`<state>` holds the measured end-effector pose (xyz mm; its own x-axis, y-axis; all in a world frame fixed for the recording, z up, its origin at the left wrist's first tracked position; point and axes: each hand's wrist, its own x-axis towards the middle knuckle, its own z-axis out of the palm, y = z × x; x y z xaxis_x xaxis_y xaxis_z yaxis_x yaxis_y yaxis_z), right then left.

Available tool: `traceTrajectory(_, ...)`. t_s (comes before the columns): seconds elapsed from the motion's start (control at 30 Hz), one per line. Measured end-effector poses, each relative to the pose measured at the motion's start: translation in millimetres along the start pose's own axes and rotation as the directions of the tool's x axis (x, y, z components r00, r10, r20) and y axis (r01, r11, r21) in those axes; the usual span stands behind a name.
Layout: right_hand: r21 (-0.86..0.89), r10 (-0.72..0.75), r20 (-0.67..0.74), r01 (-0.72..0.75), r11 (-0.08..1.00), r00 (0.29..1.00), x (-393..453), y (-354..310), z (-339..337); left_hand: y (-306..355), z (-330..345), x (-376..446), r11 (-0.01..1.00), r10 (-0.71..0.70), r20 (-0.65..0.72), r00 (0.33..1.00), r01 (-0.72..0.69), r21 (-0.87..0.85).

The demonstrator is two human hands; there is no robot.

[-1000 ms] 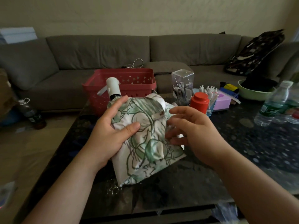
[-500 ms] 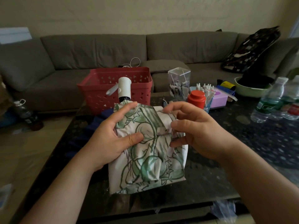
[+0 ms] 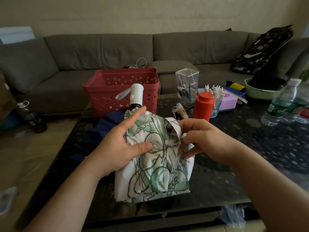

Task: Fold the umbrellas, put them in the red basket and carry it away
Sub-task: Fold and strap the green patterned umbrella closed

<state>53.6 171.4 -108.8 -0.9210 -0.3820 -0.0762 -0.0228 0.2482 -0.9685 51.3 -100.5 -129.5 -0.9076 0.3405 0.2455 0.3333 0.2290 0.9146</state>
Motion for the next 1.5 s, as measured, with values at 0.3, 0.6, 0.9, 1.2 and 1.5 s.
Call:
traceTrajectory(0.3,-0.060,0.204,0.024,-0.202,0.978,0.979,14,35,2,-35,13,1,0.985,-0.159,0.097,0.982,0.164,-0.046)
traceTrajectory(0.6,-0.333,0.365,0.061,-0.326,0.885,0.929,17,81,9,-67,25,18,0.801,-0.395,0.314,0.863,0.156,0.579)
traceTrajectory(0.9,-0.434,0.507,-0.003,-0.458,0.776,0.862,-5,97,-11,-19,60,-8,0.681,-0.218,0.143,0.965,0.045,0.731)
traceTrajectory(1.2,-0.323,0.078,-0.270,-0.167,0.931,0.960,19,82,-6,-21,33,-57,0.654,-0.047,0.405,0.913,-0.278,0.703)
traceTrajectory(1.5,-0.400,0.258,-0.135,-0.291,0.869,0.957,31,97,0,-26,42,-78,0.500,0.205,0.456,0.866,-0.493,0.711)
